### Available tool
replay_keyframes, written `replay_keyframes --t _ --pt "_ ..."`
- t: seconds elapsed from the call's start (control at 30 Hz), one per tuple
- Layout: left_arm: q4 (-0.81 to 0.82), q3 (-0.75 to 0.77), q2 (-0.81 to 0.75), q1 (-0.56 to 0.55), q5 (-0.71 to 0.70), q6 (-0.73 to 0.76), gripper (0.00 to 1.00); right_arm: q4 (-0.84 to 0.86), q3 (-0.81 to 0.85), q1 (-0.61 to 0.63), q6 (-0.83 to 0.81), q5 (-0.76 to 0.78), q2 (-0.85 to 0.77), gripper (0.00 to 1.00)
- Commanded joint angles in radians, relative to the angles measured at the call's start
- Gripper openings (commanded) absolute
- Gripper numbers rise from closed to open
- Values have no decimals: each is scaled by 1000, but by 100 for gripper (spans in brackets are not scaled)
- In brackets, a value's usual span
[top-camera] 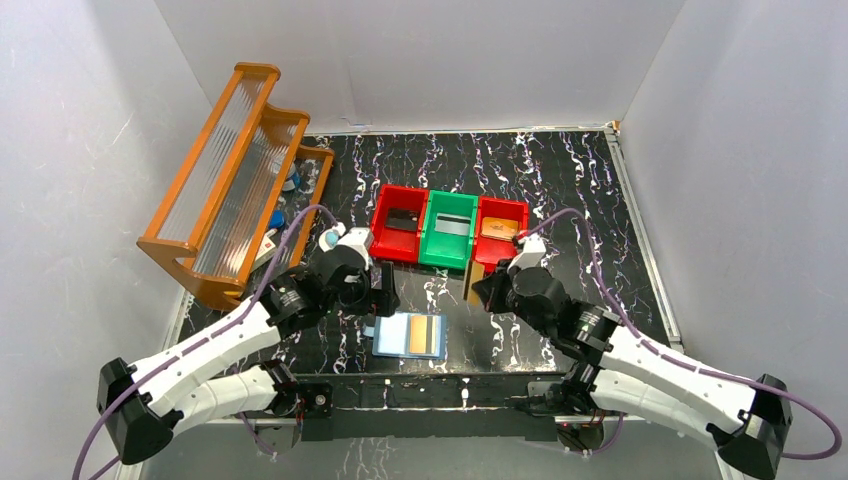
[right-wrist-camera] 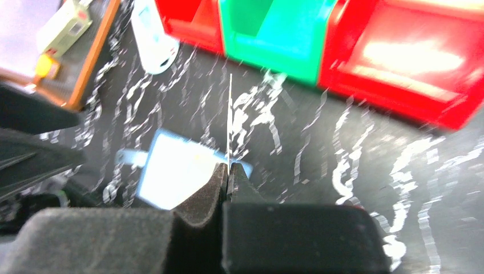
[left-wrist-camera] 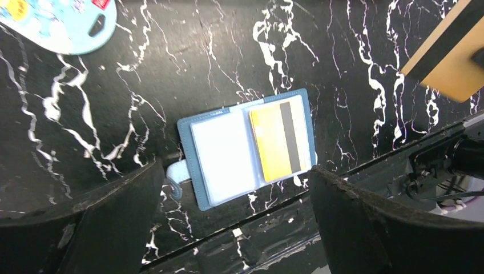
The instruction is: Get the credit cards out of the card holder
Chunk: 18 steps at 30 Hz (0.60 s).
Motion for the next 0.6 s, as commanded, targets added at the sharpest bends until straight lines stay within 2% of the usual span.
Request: replay_keyframes --t 0.0,0.07,0.17,0.23,0.33,0.47,0.57 --pt "-125 78 7 30 -85 106 98 -31 115 -5 -282 269 6 0" --pt "-135 76 29 121 -22 136 98 6 142 -6 -398 314 42 0" --pt "-97 37 31 316 168 173 98 23 192 -10 -547 394 126 0" --pt "-68 11 10 399 230 186 98 35 224 -23 -661 411 186 0" --pt "-24 -26 -28 413 217 193 98 64 250 -68 -814 384 266 0" --pt "-21 -29 -59 414 201 203 98 82 277 -183 -942 211 345 0" --pt "-21 -30 -82 414 187 210 98 103 304 -242 -1007 141 398 0"
